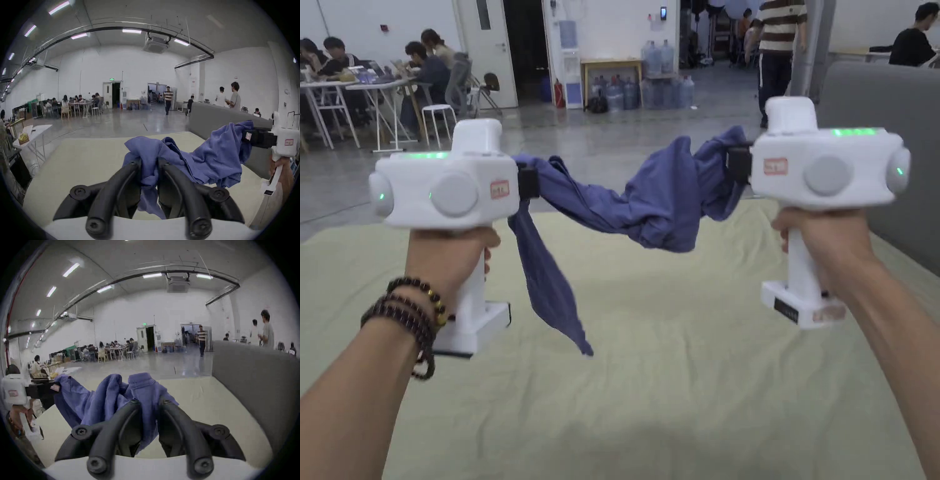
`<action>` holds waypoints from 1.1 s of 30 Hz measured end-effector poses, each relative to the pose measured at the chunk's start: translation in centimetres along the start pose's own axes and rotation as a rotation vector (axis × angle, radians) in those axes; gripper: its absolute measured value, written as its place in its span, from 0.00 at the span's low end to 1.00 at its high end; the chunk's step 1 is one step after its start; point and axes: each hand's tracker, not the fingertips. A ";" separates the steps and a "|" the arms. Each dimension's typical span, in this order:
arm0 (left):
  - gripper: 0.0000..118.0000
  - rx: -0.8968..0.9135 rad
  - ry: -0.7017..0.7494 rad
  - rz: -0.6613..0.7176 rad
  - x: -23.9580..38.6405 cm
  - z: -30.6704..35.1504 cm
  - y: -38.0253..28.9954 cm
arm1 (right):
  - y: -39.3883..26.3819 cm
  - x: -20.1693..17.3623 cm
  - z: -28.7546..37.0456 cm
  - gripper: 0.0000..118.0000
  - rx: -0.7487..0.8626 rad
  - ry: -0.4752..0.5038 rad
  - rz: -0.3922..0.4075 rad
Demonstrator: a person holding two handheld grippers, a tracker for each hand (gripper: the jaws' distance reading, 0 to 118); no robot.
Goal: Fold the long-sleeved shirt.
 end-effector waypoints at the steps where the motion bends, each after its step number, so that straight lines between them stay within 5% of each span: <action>1: 0.13 -0.033 0.016 0.025 -0.4 -1.0 1.2 | 1.5 -0.3 -1.1 0.16 -0.013 -0.015 -0.010; 4: 0.13 -0.131 0.069 0.082 -0.8 -2.9 3.0 | 4.0 -0.9 -3.9 0.16 -0.162 -0.107 0.001; 11: 0.13 -0.153 0.060 0.058 -0.5 -3.5 -0.9 | 0.1 -0.5 -6.0 0.16 -0.192 -0.060 -0.002; 24: 0.13 -0.539 0.042 0.075 -2.3 -13.0 -25.2 | -27.6 1.8 -17.3 0.16 -0.614 -0.038 -0.009; 33: 0.13 -0.535 -0.013 0.275 -3.0 -2.4 -34.0 | -34.7 2.0 -6.1 0.16 -0.630 0.004 -0.031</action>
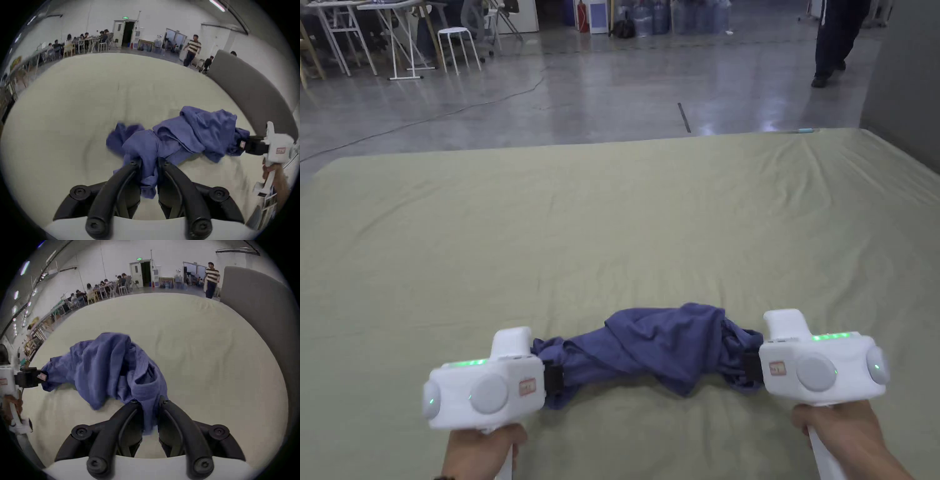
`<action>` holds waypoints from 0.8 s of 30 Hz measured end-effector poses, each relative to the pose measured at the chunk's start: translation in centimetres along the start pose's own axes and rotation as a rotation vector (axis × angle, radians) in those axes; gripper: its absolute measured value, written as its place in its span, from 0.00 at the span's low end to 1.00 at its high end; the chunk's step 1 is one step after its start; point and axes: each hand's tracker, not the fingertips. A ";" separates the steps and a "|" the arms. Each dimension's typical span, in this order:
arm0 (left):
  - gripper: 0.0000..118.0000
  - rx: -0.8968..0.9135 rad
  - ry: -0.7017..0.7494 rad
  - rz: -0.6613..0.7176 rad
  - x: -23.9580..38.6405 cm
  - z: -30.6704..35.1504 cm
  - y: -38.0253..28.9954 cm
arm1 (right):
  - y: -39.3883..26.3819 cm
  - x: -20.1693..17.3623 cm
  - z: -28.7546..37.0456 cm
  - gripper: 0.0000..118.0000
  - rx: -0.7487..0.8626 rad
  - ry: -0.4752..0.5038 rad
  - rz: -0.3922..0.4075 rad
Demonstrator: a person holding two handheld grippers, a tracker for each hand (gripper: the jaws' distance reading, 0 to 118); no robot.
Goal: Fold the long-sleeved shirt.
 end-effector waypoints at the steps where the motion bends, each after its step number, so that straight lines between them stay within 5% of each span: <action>1: 0.13 0.002 0.000 -0.010 0.0 1.2 -1.0 | -0.7 -0.1 1.1 0.16 0.003 0.001 -0.001; 12: 0.13 0.007 -0.020 -0.032 0.3 9.1 -10.4 | -8.0 -0.9 8.1 0.16 -0.017 0.034 -0.025; 13: 0.15 0.008 -0.015 -0.029 0.7 9.4 -10.8 | -8.2 -1.0 8.2 0.28 -0.017 0.037 -0.027; 14: 0.46 0.023 -0.001 -0.022 0.9 9.6 -10.9 | -8.5 -1.0 8.5 0.70 -0.001 0.043 -0.023; 15: 0.87 0.030 -0.002 -0.016 1.0 9.9 -10.8 | -8.5 -1.2 9.1 0.97 0.019 0.030 -0.028; 16: 1.00 0.028 0.010 -0.013 1.2 10.2 -10.4 | -8.5 -1.3 9.7 1.00 0.017 0.013 -0.035; 22: 1.00 0.167 0.076 -0.076 2.8 15.8 -12.0 | -10.0 -2.2 18.7 0.99 0.178 -0.048 -0.106; 23: 0.88 0.188 0.077 -0.082 3.0 16.8 -12.9 | -11.0 -2.2 19.4 0.86 0.193 -0.058 -0.130; 24: 0.62 0.201 0.078 -0.082 3.2 17.5 -13.9 | -11.7 -2.5 20.1 0.61 0.195 -0.061 -0.138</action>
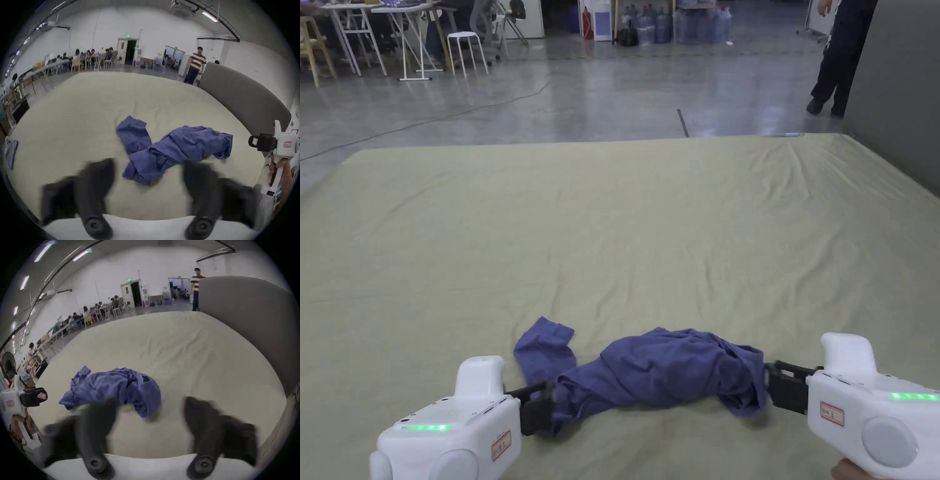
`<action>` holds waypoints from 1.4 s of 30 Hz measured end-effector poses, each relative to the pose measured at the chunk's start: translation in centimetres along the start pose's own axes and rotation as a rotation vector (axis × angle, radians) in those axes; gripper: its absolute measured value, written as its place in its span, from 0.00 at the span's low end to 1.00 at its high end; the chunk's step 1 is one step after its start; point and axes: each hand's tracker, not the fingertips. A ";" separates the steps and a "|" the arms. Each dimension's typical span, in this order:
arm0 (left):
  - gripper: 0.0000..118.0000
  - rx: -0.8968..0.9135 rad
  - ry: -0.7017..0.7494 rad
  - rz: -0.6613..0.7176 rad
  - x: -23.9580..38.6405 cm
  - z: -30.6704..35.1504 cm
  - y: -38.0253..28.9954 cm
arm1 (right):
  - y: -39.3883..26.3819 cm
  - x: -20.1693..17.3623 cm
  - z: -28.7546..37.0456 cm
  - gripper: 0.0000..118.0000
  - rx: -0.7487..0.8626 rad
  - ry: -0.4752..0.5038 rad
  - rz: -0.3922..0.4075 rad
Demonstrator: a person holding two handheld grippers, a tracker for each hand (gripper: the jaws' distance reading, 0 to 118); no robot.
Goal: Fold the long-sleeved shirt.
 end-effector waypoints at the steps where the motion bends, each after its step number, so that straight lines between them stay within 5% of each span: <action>1: 0.20 0.007 0.010 0.006 -0.2 0.1 -0.1 | -0.6 -0.2 0.6 0.17 -0.010 -0.001 -0.006; 2: 0.00 -0.002 0.017 0.009 -0.3 0.2 -1.0 | -1.2 -0.3 0.8 0.02 -0.027 -0.029 -0.011; 10: 0.05 -0.078 -0.013 0.071 -2.5 -2.2 -0.2 | -2.9 -0.6 -0.1 0.02 -0.083 0.027 -0.012; 12: 0.88 -0.122 0.009 0.048 -2.8 -4.4 0.1 | -2.6 -0.6 -0.6 0.02 -0.088 0.031 -0.020; 13: 0.98 -0.189 0.010 0.027 -2.7 -6.2 0.9 | -2.5 -0.7 -0.8 0.02 -0.088 0.031 -0.021; 17: 0.92 -0.241 0.005 -0.010 -2.0 -10.6 0.5 | -2.2 -0.7 -1.8 0.02 -0.104 0.016 0.001; 18: 0.83 -0.248 0.003 -0.022 -2.0 -11.8 0.2 | -2.0 -0.6 -2.1 0.02 -0.109 0.013 0.013; 20: 0.16 -0.261 0.041 -0.051 -1.8 -12.8 -0.1 | -1.7 -0.5 -2.6 0.02 -0.112 0.015 0.023; 24: 0.16 -0.247 0.017 -0.050 -1.4 -12.2 0.4 | -0.4 -0.6 -3.7 0.03 -0.108 0.016 0.053; 27: 0.16 -0.229 0.000 -0.030 -1.4 -11.3 0.9 | 0.8 -1.6 -4.6 0.03 -0.089 0.154 0.064; 28: 0.16 -0.230 -0.002 -0.023 -1.6 -11.2 0.9 | 1.1 -2.2 -5.3 0.09 -0.087 0.172 0.047; 30: 0.16 -0.238 -0.005 -0.014 -1.3 -11.0 1.2 | 1.2 -3.7 -7.4 0.91 -0.122 0.174 0.086; 32: 0.16 -0.242 -0.008 -0.005 -1.4 -10.7 1.1 | 1.3 -5.4 -9.0 1.00 -0.114 0.158 0.128; 36: 0.16 -0.243 -0.012 -0.008 -0.8 -10.0 1.6 | 1.7 -8.5 -13.3 0.96 -0.138 0.150 0.174; 37: 0.16 -0.246 -0.014 -0.009 -1.2 -10.7 1.7 | 1.8 -9.1 -14.3 0.87 -0.127 0.089 0.204; 38: 0.16 -0.246 -0.013 -0.009 -1.4 -10.8 1.8 | 1.8 -9.6 -15.3 0.67 -0.107 0.035 0.235; 39: 0.16 -0.246 -0.013 -0.008 -1.5 -10.7 1.9 | 1.7 -9.9 -16.1 0.34 -0.099 0.001 0.263; 40: 0.16 -0.246 -0.012 -0.007 -1.6 -10.6 2.0 | 1.8 -9.9 -16.7 0.14 -0.132 0.019 0.263; 42: 0.16 -0.237 -0.010 -0.005 -1.8 -10.6 2.4 | 2.0 -9.4 -15.6 0.13 -0.132 0.070 0.182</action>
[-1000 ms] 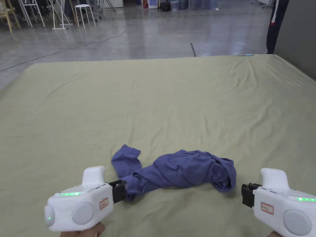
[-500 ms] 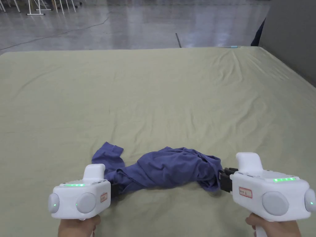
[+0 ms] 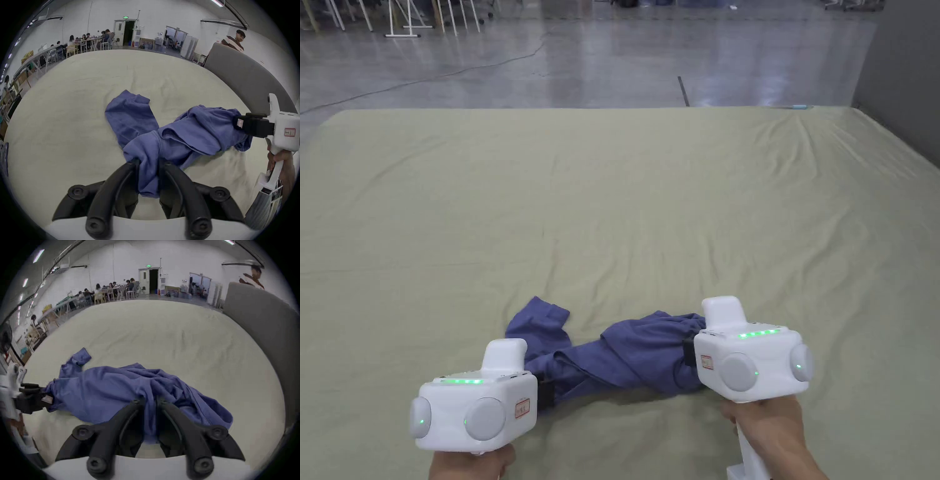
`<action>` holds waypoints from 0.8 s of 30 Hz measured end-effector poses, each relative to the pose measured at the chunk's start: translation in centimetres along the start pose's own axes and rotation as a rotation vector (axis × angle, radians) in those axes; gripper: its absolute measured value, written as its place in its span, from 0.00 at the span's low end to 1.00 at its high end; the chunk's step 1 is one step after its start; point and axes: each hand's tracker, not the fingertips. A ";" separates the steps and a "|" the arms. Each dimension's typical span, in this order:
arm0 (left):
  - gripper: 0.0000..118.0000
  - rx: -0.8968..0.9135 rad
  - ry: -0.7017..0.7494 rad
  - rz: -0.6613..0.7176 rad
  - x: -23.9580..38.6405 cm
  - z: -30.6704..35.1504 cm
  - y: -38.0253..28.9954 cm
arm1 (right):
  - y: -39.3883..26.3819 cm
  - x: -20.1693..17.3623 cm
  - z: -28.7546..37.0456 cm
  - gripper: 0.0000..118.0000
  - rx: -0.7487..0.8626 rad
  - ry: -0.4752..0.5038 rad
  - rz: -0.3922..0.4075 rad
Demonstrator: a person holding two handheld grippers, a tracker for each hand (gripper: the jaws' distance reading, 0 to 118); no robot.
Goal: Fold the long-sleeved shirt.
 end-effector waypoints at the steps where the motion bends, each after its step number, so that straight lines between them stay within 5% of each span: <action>1: 0.16 0.013 -0.001 -0.005 -0.1 0.3 0.2 | 0.1 0.6 1.0 0.13 0.006 0.057 -0.015; 13: 0.16 0.340 -0.012 -0.038 0.7 8.2 14.4 | 13.2 6.3 11.6 0.13 0.281 0.087 -0.067; 21: 0.16 0.574 0.053 -0.147 2.9 13.9 32.1 | 30.2 7.9 16.9 0.13 0.464 0.058 -0.016; 24: 0.16 0.613 0.133 -0.191 3.1 15.1 38.9 | 36.9 7.7 18.2 0.13 0.508 -0.029 0.052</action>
